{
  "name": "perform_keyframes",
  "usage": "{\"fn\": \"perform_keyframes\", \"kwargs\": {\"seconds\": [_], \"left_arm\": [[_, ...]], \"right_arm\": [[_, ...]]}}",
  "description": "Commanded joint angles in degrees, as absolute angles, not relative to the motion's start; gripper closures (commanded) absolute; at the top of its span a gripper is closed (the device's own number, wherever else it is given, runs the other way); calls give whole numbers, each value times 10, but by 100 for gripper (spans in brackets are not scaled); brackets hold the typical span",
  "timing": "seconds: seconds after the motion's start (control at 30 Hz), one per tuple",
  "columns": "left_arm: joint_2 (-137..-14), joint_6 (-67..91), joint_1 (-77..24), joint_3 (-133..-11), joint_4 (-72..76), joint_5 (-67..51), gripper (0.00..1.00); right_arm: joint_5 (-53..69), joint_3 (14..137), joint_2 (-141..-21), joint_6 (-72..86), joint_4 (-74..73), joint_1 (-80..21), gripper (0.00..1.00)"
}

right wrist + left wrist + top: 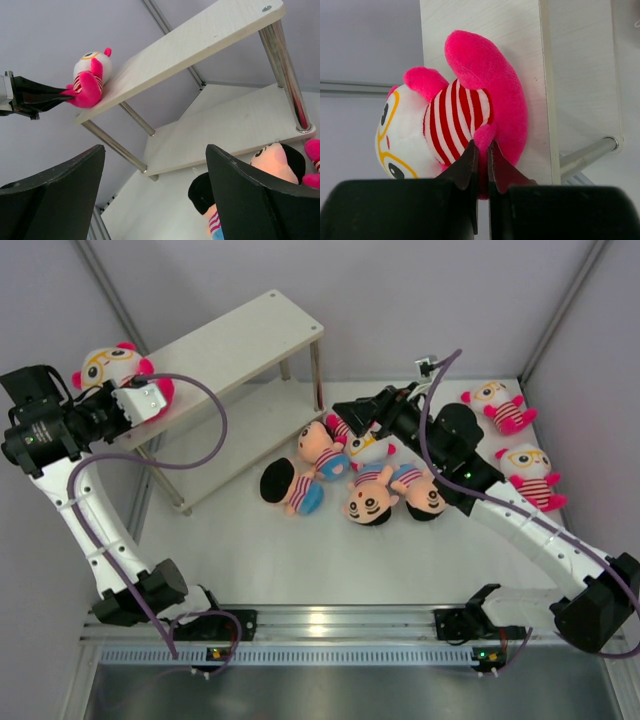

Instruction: Place and organize the stuffed toys onto the shelf

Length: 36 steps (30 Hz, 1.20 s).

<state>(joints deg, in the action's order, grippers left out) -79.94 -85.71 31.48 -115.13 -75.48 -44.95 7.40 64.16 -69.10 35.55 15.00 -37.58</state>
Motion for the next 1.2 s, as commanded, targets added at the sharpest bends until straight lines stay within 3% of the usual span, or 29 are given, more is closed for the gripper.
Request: {"fn": "perform_keyframes", "kwargs": {"seconds": [0.0,0.03,0.07,0.17,0.23,0.3,0.4,0.43,0.6,0.77,1.0,1.17], "left_arm": [[-803,-876,321,-1173,-820,-459,88],[-802,-872,321,-1175,-820,-465,74],[-800,-868,321,-1176,-820,-468,54],[-794,-864,320,-1178,-819,-486,42],[-790,-867,321,-1179,-820,-491,29],[-784,-866,321,-1182,-817,-497,24],[-774,-841,321,-1187,-796,-517,14],[-772,-829,320,-1187,-785,-524,2],[-751,-689,321,-1184,-718,-573,2],[-737,-593,321,-1185,-714,-615,2],[-723,-436,320,-1180,-707,-579,2],[-690,-464,321,-1133,-707,-569,2]], "right_arm": [[75,641,-689,348,165,-366,16],[72,642,-689,345,163,-365,14],[72,642,-691,342,157,-365,11],[74,652,-697,330,135,-352,8],[76,662,-701,319,96,-326,7],[76,674,-707,300,31,-296,5],[69,682,-728,293,-68,-157,4],[49,680,-738,291,-93,-124,3],[-85,651,-772,275,-181,77,0],[-246,650,-824,350,-283,197,1],[-260,539,-787,435,-241,315,1],[-196,525,-831,432,-212,341,1]]}}
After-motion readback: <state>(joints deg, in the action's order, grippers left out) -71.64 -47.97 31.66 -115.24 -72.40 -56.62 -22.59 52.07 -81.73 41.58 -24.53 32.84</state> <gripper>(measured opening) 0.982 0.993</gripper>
